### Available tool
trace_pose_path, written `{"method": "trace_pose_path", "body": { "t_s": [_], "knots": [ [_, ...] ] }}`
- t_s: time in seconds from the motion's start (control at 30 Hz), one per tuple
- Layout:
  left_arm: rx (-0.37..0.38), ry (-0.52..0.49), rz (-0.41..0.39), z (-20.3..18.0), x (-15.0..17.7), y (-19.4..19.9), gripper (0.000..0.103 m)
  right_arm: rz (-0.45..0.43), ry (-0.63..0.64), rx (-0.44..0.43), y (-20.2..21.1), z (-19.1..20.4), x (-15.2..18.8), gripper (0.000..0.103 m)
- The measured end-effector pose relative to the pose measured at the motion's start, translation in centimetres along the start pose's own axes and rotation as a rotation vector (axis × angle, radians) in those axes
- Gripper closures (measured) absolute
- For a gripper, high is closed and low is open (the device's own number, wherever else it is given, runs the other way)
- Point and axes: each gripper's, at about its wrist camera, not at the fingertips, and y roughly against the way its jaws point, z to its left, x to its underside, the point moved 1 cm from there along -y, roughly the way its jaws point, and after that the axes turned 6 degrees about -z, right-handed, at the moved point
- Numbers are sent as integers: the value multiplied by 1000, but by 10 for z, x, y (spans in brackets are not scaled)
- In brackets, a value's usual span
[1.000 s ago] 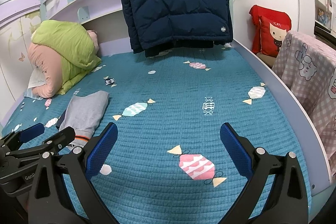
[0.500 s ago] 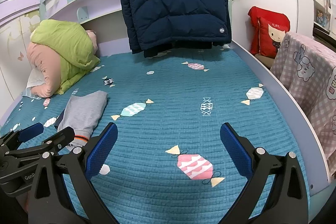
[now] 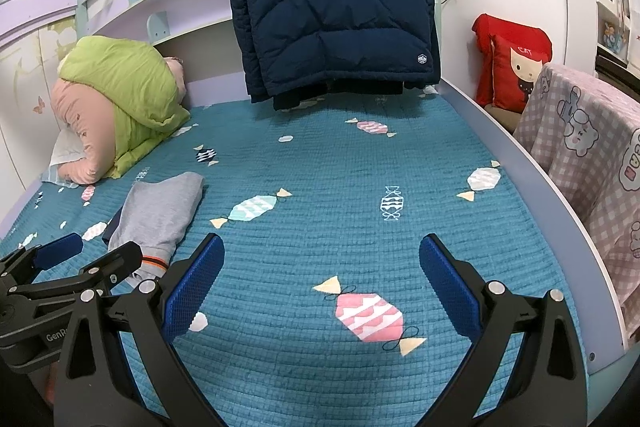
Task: Fold large clothes
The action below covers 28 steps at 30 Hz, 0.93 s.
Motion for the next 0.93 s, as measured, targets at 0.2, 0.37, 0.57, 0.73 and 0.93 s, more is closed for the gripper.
{"method": "trace_pose_path", "body": {
  "t_s": [0.2, 0.37, 0.57, 0.73, 0.93],
  "knots": [
    [-1, -1, 3, 1, 1, 0, 15, 0, -2, -3, 0, 0, 2, 8],
    [-4, 0, 1, 2, 1, 0, 15, 2, 3, -4, 1, 2, 3, 8],
    [-2, 1, 5, 5, 3, 1, 15, 5, 5, -6, 0, 4, 3, 8],
    [-4, -1, 5, 4, 2, 1, 15, 4, 10, -4, 0, 5, 3, 8],
    [-5, 0, 7, 7, 5, 2, 15, 3, 9, -4, 0, 6, 3, 8]
  ]
}}
